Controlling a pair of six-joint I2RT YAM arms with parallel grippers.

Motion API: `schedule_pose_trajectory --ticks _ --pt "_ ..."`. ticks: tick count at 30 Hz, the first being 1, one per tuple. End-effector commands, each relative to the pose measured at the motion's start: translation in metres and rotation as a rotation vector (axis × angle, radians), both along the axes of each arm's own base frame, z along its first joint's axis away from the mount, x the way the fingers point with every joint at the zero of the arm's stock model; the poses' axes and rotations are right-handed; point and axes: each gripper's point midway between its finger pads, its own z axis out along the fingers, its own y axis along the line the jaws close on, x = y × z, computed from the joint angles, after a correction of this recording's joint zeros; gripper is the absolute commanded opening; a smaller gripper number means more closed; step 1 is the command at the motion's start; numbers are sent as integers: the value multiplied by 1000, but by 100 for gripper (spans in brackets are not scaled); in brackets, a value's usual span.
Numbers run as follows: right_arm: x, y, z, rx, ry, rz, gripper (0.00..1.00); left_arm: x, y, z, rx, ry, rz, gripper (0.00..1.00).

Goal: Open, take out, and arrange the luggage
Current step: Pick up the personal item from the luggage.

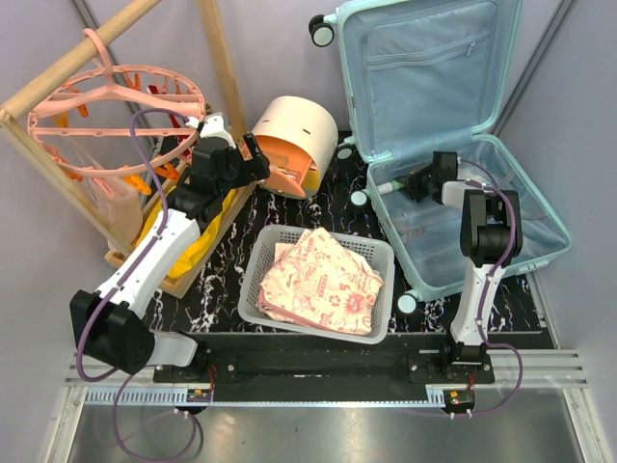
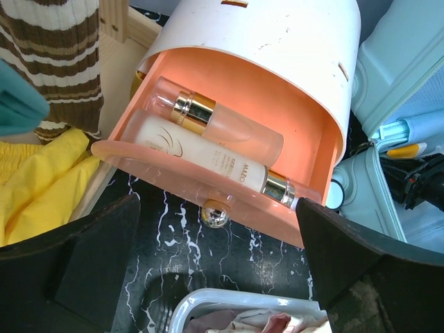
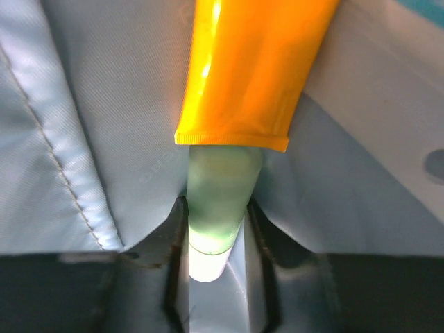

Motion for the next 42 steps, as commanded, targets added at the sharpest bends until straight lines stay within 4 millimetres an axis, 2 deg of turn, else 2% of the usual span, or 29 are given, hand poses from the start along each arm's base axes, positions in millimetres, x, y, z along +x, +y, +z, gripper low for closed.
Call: schedule_pose_trajectory --ticks 1,2,3,4,5,7,8,10,11,13,14,16,17,20,22,23,24,25,26,27,28,31,32,36,42 --pt "13 -3 18 -57 -71 14 6 7 3 40 -6 -106 5 99" --pt "13 -5 25 -79 -89 22 3 7 2 40 -4 -105 0 99" --pt "14 -9 41 -101 -123 15 0 6 0 40 -3 -106 -15 99" --pt "11 -10 48 -114 -134 15 0 6 -2 40 4 -107 -29 99" --pt "11 -14 70 -142 -181 20 0 6 -2 41 7 -107 -38 99" --pt "5 -21 86 -206 -215 28 0 4 -7 41 9 -107 -71 99" --pt "2 -23 112 -231 -268 29 0 4 -8 42 8 -108 -77 99" --pt "-7 -28 126 -296 -298 43 0 2 -8 44 6 -113 -82 99" --pt "-14 -31 152 -323 -347 34 0 1 -8 45 6 -116 -82 99" --pt "-28 -34 163 -374 -366 56 0 -1 -7 47 5 -122 -83 99" --pt "-37 -34 190 -394 -421 57 0 -3 -8 50 4 -129 -87 99" --pt "-52 -27 206 -437 -460 103 0 -5 -13 54 -4 -142 -110 99" --pt "-62 -27 231 -459 -513 113 0 -6 -16 55 -6 -144 -122 99" --pt "-81 18 275 -481 -640 281 0 -13 -39 65 -37 -178 -217 99" --pt "-86 43 286 -424 -681 373 0 -21 -64 78 -61 -218 -307 99" --pt "-91 61 302 -359 -729 452 0 -28 -78 86 -92 -233 -372 99" --pt "-94 72 307 -310 -742 493 0 -32 -90 97 -128 -269 -417 99" --pt "-95 90 305 -269 -743 556 0 -36 -97 106 -163 -291 -455 99" --pt "-102 107 322 -217 -791 638 0 -48 -111 112 -237 -286 -534 99" --pt "-101 118 321 -170 -786 680 0 -50 -115 120 -272 -300 -568 99" --pt "-113 139 336 -118 -827 775 0 -59 -124 127 -310 -309 -645 99" --pt "-127 168 337 -19 -837 935 0 -64 -136 134 -415 -273 -735 99" --pt "-132 178 345 3 -857 976 0 -73 -143 139 -455 -248 -804 99" --pt "-146 200 346 88 -856 1098 0 -73 -156 119 -478 -143 -879 99" --pt "-165 217 351 168 -853 1200 0 -79 -167 103 -510 -52 -949 98"
